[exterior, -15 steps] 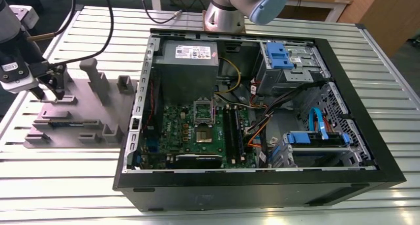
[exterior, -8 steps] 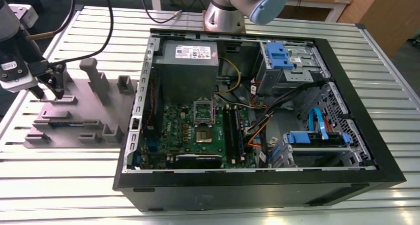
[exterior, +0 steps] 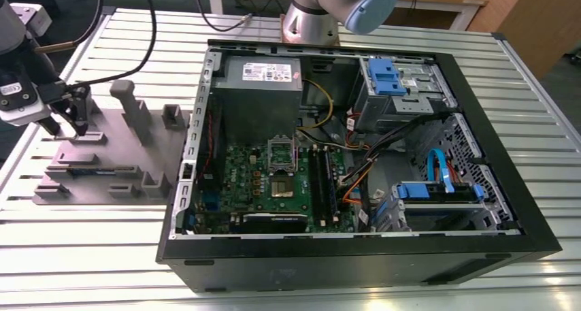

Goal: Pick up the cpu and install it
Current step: 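Pick up the cpu and move it towards the insertion slot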

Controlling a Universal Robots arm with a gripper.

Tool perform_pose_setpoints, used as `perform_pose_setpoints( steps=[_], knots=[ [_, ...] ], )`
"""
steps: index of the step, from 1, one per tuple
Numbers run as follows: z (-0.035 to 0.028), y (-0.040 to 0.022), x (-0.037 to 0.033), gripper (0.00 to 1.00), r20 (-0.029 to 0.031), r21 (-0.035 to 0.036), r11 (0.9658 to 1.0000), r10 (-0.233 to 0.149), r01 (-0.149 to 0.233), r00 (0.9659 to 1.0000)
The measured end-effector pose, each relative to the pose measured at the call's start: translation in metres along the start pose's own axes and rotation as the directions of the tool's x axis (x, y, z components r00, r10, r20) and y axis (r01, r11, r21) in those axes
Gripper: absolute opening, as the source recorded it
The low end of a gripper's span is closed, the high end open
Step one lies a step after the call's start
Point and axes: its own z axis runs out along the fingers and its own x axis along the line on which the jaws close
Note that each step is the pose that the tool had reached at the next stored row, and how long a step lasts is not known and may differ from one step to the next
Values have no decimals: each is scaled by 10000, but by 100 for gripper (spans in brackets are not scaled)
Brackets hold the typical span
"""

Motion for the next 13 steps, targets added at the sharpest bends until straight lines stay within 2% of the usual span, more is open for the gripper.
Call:
perform_pose_setpoints(
  steps=[13],
  knots=[
    [-44,2,1,47,0,1,10000,1,-1,10000]
  ],
)
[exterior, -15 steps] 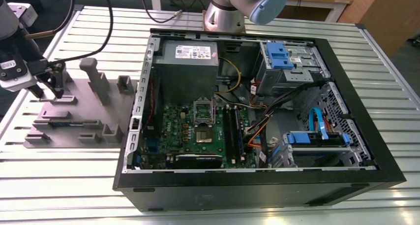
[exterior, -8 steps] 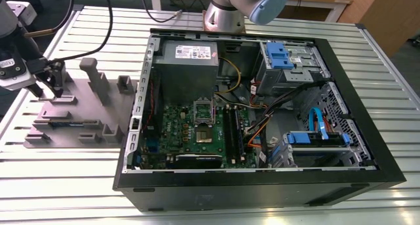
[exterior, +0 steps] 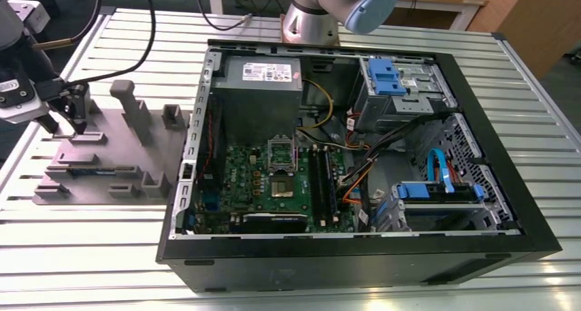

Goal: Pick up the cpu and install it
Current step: 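Pick up the cpu and move it towards the insertion slot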

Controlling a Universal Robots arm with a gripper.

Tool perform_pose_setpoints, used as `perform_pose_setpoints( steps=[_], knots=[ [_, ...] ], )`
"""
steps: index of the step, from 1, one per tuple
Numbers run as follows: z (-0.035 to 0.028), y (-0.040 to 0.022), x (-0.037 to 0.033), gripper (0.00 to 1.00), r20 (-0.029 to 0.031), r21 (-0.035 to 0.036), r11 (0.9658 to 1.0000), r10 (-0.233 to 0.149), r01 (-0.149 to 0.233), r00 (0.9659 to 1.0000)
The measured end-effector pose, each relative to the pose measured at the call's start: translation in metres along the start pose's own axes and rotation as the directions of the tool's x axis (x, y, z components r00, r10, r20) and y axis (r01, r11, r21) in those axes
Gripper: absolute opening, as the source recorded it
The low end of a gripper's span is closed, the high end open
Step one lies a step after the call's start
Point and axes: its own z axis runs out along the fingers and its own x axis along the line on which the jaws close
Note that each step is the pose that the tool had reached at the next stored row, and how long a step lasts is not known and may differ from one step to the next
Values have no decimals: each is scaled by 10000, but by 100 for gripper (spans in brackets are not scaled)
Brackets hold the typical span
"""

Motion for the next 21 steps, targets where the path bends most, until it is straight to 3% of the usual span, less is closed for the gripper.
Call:
perform_pose_setpoints(
  steps=[21],
  knots=[
    [-72,3,0,47,0,0,10000,0,0,10000]
  ],
)
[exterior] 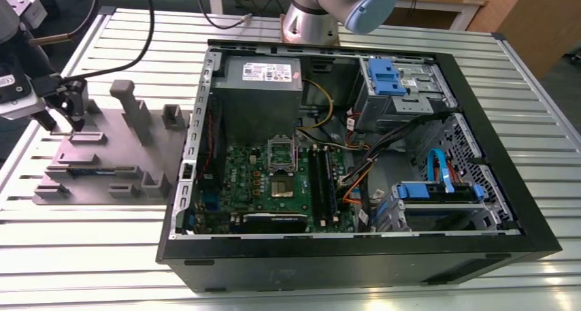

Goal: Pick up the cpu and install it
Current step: 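Pick up the cpu and move it towards the insertion slot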

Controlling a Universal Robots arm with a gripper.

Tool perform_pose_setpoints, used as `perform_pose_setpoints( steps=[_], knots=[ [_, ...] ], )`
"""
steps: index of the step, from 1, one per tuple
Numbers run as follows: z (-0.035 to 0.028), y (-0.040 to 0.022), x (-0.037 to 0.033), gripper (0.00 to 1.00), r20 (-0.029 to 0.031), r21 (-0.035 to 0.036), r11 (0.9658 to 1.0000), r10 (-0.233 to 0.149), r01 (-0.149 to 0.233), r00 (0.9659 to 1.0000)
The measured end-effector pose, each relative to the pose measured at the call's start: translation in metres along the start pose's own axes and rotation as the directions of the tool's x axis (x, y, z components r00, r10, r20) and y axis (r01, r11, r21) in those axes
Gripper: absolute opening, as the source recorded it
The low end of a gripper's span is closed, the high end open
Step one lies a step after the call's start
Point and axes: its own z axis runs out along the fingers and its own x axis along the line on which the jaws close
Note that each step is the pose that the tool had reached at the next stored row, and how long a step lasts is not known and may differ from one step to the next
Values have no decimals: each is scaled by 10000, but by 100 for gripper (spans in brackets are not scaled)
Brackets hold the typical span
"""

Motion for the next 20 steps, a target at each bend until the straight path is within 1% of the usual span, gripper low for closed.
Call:
perform_pose_setpoints(
  steps=[20],
  knots=[
    [-68,2,1,47,-1,0,10000,0,0,10000]
  ],
)
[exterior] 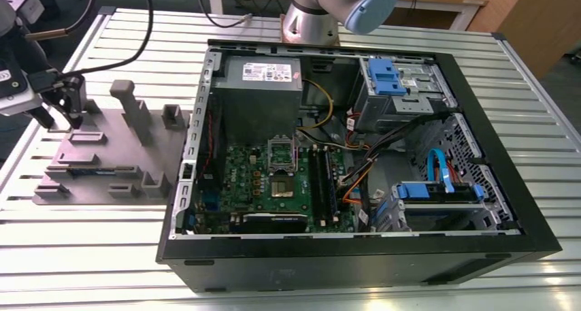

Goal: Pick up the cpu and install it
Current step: 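Pick up the cpu and move it towards the insertion slot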

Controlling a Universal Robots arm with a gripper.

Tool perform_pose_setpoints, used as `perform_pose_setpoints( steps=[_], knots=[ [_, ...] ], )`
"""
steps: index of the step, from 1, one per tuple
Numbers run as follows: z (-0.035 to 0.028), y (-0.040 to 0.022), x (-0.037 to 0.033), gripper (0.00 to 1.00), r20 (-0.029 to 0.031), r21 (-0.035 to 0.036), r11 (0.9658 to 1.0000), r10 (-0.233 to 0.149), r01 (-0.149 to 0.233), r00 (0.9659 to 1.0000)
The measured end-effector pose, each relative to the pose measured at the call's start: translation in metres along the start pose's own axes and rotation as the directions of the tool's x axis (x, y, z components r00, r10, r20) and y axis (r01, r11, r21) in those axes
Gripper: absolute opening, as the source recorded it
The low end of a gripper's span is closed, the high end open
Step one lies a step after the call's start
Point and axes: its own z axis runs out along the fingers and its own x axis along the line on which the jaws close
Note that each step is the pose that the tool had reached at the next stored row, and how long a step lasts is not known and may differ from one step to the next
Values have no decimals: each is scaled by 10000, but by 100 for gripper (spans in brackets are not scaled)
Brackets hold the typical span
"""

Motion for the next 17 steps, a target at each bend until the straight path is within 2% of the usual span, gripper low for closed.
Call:
perform_pose_setpoints(
  steps=[17],
  knots=[
    [-82,3,1,47,0,0,10000,3,-3,10000]
  ],
)
